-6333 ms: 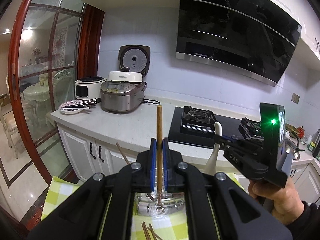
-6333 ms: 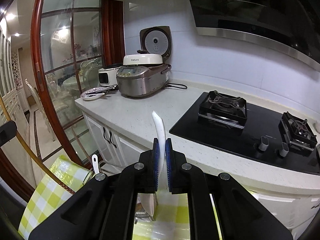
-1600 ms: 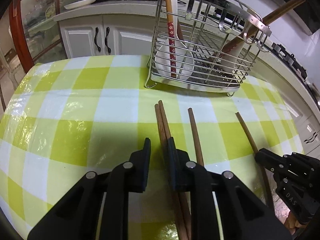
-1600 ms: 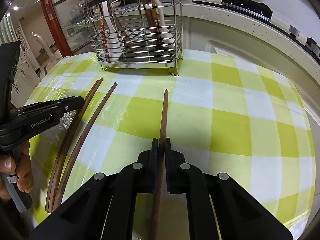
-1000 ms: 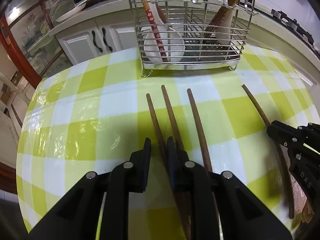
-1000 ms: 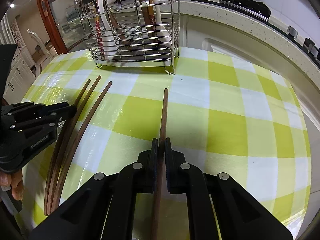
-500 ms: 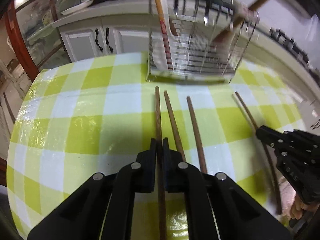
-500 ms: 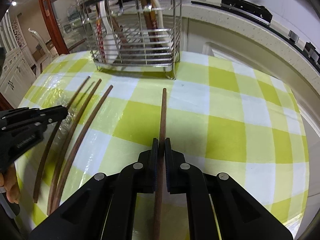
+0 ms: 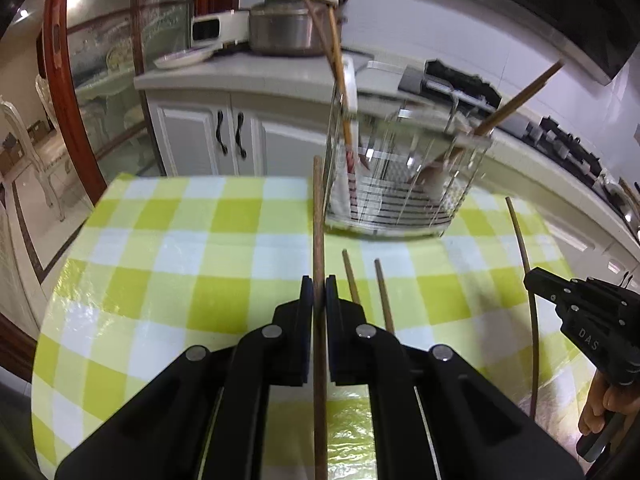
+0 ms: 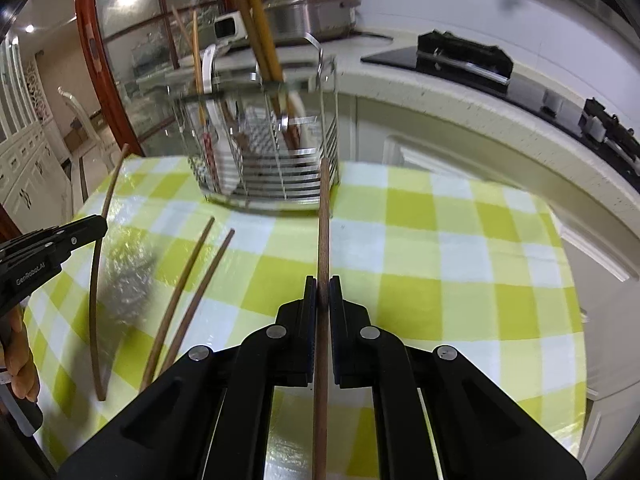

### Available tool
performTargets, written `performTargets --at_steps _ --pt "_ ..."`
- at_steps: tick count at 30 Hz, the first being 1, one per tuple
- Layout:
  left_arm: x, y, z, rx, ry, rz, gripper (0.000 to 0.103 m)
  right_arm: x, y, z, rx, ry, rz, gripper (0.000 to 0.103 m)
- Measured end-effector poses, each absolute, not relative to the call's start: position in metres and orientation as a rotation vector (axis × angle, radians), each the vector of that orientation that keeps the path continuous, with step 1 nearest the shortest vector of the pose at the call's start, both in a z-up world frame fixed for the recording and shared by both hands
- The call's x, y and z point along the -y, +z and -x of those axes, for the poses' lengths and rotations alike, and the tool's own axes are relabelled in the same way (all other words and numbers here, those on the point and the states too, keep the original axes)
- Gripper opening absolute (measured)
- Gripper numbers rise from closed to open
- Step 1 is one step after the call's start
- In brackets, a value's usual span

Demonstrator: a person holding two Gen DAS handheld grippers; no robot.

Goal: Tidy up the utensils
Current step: 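Lift both held chopsticks up toward the wire rack, then lower both held chopsticks into the wire rack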

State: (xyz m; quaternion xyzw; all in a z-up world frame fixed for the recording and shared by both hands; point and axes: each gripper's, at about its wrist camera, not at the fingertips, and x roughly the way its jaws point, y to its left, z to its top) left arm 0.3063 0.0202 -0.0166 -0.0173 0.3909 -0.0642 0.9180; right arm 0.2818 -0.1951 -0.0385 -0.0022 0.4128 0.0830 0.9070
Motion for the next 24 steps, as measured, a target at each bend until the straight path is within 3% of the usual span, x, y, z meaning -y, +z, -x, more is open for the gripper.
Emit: performTargets --at_steps 10,24 --pt "-0.021 0.031 -0.275 -0.666 -0.134 0.021 0.006 0.202 0.004 -0.259 -0.76 0.161 -0.002 0.007" --pt "-0.024 0.049 -0.259 -0.618 -0.137 0.034 0.006 0.208 0.03 -0.244 -0.696 0.156 -0.004 0.006"
